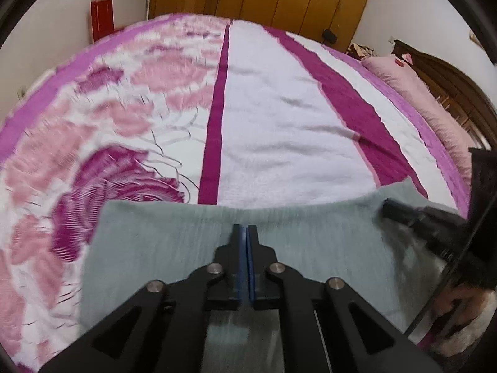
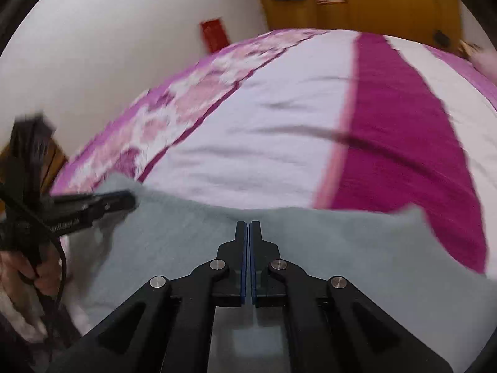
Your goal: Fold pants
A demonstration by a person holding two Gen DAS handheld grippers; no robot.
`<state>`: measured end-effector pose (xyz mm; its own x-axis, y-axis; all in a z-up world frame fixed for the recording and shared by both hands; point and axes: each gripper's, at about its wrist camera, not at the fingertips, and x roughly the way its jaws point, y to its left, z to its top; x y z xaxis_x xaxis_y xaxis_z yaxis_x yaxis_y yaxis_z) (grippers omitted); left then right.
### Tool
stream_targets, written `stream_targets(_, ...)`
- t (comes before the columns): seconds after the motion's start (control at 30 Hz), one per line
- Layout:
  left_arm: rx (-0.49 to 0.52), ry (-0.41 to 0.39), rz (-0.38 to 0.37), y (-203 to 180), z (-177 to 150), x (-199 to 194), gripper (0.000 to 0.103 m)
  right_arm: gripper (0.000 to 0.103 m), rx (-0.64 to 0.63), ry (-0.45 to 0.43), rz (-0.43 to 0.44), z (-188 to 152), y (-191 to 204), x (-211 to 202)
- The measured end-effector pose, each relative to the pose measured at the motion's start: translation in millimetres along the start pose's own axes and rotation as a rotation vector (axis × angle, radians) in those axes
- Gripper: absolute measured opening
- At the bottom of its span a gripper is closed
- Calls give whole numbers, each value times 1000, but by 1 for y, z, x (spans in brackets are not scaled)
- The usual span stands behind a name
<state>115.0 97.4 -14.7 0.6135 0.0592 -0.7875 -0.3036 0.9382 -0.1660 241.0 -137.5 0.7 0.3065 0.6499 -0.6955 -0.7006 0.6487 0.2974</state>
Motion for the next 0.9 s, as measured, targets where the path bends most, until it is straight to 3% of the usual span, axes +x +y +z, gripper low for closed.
stream_targets(0.07,8,-21,25,-3,-8,-16,3,0,73,-51,-34,-13,-20,-29)
stream_targets(0.17,15,-30,-30,-14,-24,-35,3,0,174,-137,-109,-36,-42,-69)
stream_targets(0.23,39,-32,-21,-24,-32,-37,3,0,251,-146,-173,-55,-59,-82)
stream_targets(0.3,35,-7,-19,-35,-41,-32,3,0,373,-92,-221,-74,-82,-80)
stream_targets(0.33,29,7,-38,-40,-43,-29,3,0,450,-55,-226,-88,-96,-79)
stream_targets(0.4,31,31,-58,-53,-49,-27,3,0,522,-107,-123,-105,-110,-92)
stream_targets(0.47,75,40,-67,-75,-52,-30,3,0,537,-166,-144,-117,-116,-118)
stream_targets(0.57,185,38,-90,-118,-50,-33,6,14,593,-290,-164,-144,-139,-163)
stream_targets(0.67,285,35,-129,-165,-47,-32,14,49,746,-404,-134,-183,-174,-200)
stream_targets(0.7,317,33,-151,-184,-45,-30,14,53,808,-451,-107,-198,-188,-210)
stream_targets(0.8,369,44,-194,-229,-44,-20,14,53,961,-565,25,-235,-219,-225)
stream_targets(0.9,432,46,-237,-279,-46,-8,14,54,972,-580,-28,-239,-226,-233)
